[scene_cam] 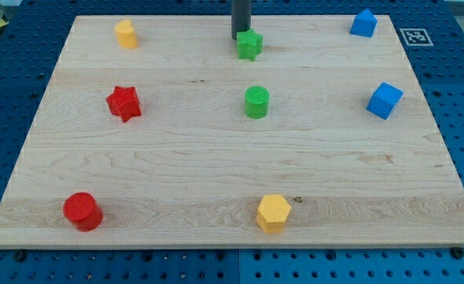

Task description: Push the green star into the green circle

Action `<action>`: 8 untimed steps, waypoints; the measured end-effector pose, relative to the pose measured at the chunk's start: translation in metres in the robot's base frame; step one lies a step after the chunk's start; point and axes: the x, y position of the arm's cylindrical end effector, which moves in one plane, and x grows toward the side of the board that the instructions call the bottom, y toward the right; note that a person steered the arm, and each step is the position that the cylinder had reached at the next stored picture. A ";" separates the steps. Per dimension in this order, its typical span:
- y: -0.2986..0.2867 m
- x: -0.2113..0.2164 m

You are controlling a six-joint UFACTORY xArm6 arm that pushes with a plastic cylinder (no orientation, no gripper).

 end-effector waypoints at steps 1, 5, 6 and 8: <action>0.000 0.000; 0.003 0.030; 0.003 0.034; 0.033 0.022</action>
